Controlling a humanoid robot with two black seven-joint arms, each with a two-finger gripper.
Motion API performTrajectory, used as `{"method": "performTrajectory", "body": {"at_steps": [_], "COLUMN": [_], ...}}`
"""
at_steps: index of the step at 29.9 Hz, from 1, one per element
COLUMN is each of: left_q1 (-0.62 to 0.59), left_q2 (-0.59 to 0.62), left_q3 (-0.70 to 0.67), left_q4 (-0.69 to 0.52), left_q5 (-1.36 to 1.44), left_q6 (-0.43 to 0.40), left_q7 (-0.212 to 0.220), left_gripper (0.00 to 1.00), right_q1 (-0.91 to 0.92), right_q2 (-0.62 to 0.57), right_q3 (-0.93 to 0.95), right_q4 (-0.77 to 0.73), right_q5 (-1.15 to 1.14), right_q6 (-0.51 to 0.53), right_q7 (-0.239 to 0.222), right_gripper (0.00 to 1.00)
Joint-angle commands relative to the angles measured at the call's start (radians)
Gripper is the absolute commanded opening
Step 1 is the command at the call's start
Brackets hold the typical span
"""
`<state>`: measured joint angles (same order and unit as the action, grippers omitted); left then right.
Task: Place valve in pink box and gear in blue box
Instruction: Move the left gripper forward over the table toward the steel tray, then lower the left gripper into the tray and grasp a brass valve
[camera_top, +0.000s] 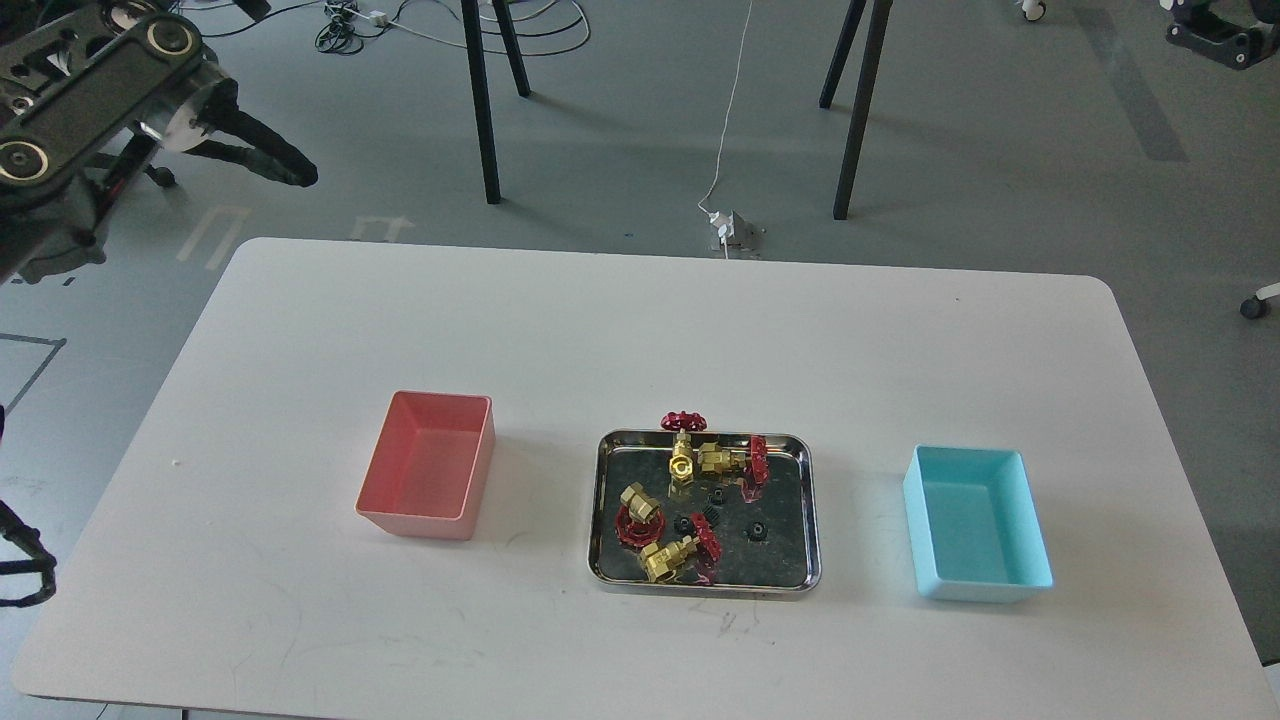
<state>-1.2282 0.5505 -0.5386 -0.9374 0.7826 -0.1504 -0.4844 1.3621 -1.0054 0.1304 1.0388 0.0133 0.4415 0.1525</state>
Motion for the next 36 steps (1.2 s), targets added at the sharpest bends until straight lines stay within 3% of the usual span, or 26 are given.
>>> {"method": "performTrajectory", "body": {"at_steps": [1, 6, 13, 14, 19, 24, 26, 29, 34, 36], "left_q1": [0.004, 0.082, 0.197, 0.219, 0.392, 0.486, 0.513, 0.568, 0.674, 0.700], "left_q2": [0.019, 0.011, 0.074, 0.077, 0.074, 0.051, 0.049, 0.048, 0.008, -0.023], "left_q3": [-0.010, -0.032, 0.029, 0.031, 0.045, 0.098, 0.129, 0.157, 0.175, 0.186], "left_q4": [0.042, 0.029, -0.158, -0.179, -0.291, -0.299, -0.299, -0.299, -0.288, -0.273], "left_q5": [-0.012, -0.092, 0.102, 0.174, 0.606, 1.122, 1.292, 1.399, 1.399, 1.399], "left_q6": [0.003, -0.006, 0.017, 0.044, 0.332, 0.613, 0.639, 0.639, 0.639, 0.639], "left_q7": [-0.004, -0.004, -0.004, -0.004, -0.004, -0.004, -0.004, 0.087, 0.105, 0.131], "left_gripper": [1.00, 1.00, 1.00, 1.00, 1.00, 1.00, 1.00, 1.00, 1.00, 1.00], "right_q1": [0.009, 0.012, 0.012, 0.012, 0.017, 0.022, 0.022, 0.023, 0.054, 0.060], "right_q2": [0.001, 0.008, 0.019, 0.019, 0.016, 0.010, 0.008, 0.010, 0.008, 0.011], "right_q3": [0.005, 0.028, 0.052, 0.060, 0.074, 0.077, 0.077, 0.077, 0.075, 0.077], "right_q4": [-0.002, -0.011, -0.006, -0.006, -0.006, -0.005, -0.005, -0.005, -0.009, -0.009], "right_q5": [-0.006, -0.065, -0.088, -0.090, -0.090, -0.092, -0.092, -0.095, -0.154, -0.185], "right_q6": [0.005, 0.003, -0.012, -0.015, -0.040, -0.038, -0.038, -0.038, -0.038, -0.038], "right_q7": [0.002, -0.004, -0.004, -0.004, -0.008, -0.010, -0.008, -0.008, -0.008, -0.008], "right_gripper": [0.99, 0.99, 0.98, 0.98, 0.99, 0.99, 0.99, 0.99, 0.99, 0.99]}}
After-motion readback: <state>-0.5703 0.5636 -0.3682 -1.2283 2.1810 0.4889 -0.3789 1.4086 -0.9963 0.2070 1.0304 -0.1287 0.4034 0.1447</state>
